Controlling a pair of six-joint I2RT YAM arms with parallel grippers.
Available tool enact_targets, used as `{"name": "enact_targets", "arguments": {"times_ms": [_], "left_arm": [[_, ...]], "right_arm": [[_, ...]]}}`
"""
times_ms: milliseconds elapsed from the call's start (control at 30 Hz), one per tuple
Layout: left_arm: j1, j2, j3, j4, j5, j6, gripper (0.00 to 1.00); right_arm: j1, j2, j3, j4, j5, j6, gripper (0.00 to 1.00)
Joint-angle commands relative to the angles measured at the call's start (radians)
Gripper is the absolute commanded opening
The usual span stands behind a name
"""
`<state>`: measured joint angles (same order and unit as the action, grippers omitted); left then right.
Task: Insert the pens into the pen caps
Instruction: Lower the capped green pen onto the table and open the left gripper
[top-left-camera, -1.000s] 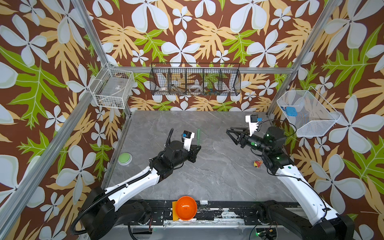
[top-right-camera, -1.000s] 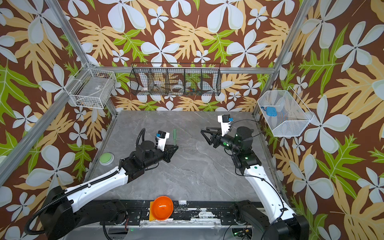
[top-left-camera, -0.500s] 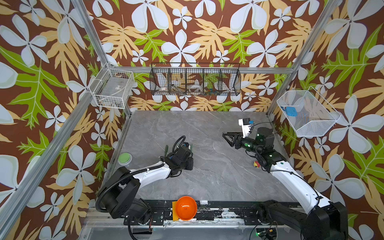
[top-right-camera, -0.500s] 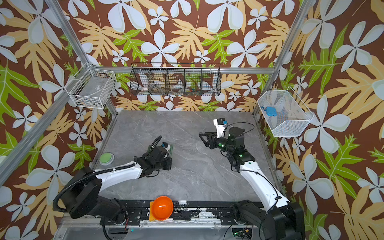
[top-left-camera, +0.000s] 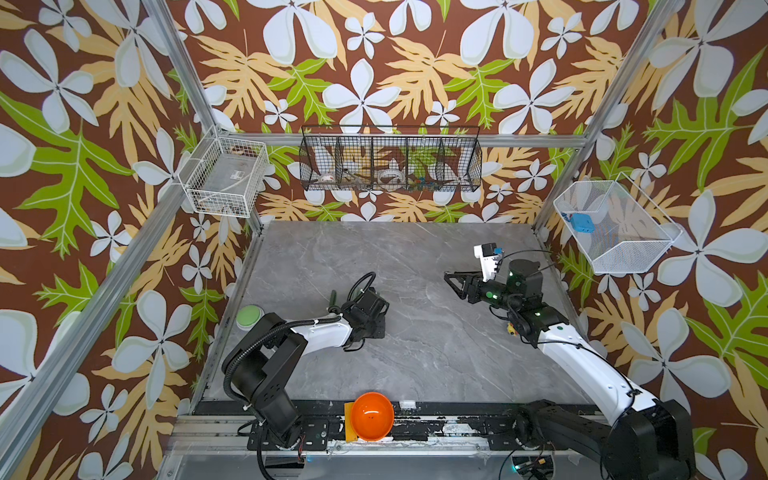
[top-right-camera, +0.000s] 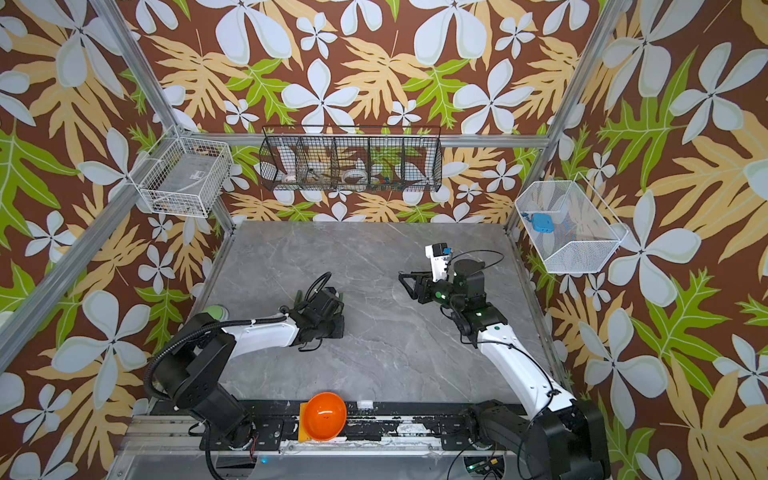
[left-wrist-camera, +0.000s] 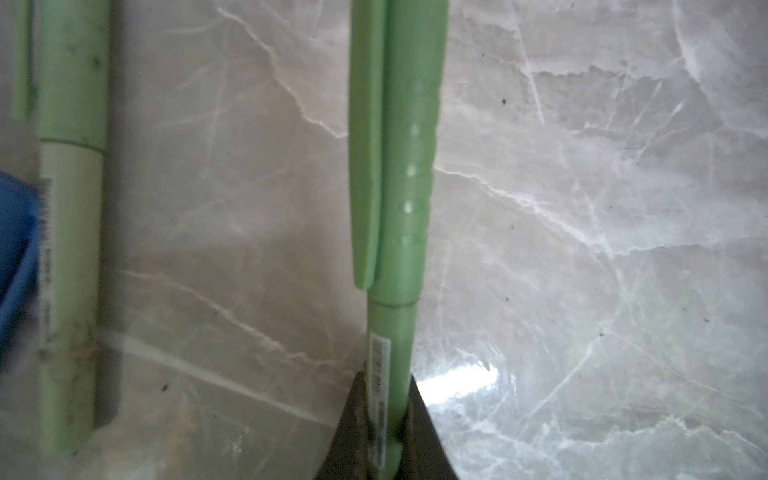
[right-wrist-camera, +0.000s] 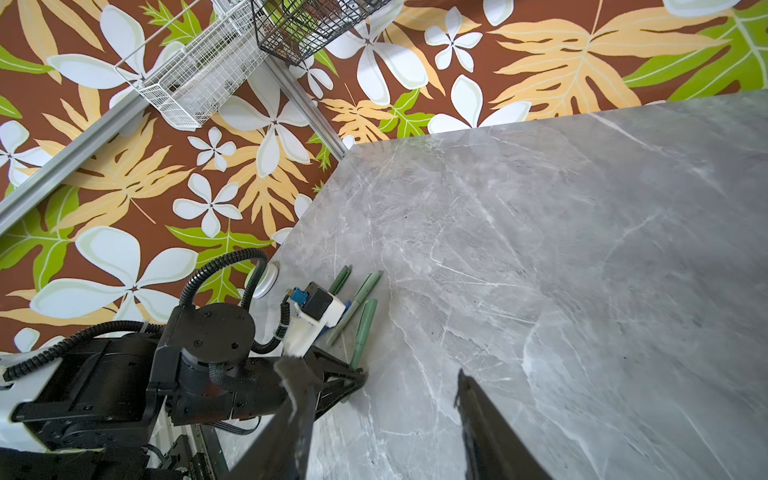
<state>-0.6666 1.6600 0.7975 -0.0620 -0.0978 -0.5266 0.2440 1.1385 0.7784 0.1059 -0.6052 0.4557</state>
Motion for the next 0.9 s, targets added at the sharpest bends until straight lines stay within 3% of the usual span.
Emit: {"name": "enact_targets", "arguments": {"times_ms": [0,133,267,533,633,733,867], "left_arm": [[0.001,0.009,0.003,-0.013,0.010,-0.015,0.00],[0.001,-0.016,-0.010,-0.015,-0.008,-0.018,0.08],[0.001,-0.046,-0.011,-0.027,-0.033,-0.019,0.36],[0.001,-0.067,-0.005,-0.030,-0.069,-0.025,0.48],[0.001,-0.115,-0.002,-0.053,-0.129,-0.023,0.58],[0.002,-0.234,0.008,-0.088,-0.257,0.004,0.72],[0.027,-0.477,-0.042,-0.033,-0.513,0.145,0.83]], "right_arm": [[0.001,-0.003,-0.001,0.040,-0.001,0.000,0.51],[0.001,-0.004,-0.001,0.033,-0.006,-0.005,0.49],[0.001,-0.005,0.013,0.007,0.004,-0.022,0.52],[0.001,-0.016,0.031,-0.024,0.017,-0.041,0.53],[0.001,-0.028,0.044,-0.055,0.038,-0.063,0.53],[0.000,-0.049,0.064,-0.121,0.148,-0.095,0.57],[-0.003,-0.089,0.071,-0.252,0.515,-0.167,0.67]]}}
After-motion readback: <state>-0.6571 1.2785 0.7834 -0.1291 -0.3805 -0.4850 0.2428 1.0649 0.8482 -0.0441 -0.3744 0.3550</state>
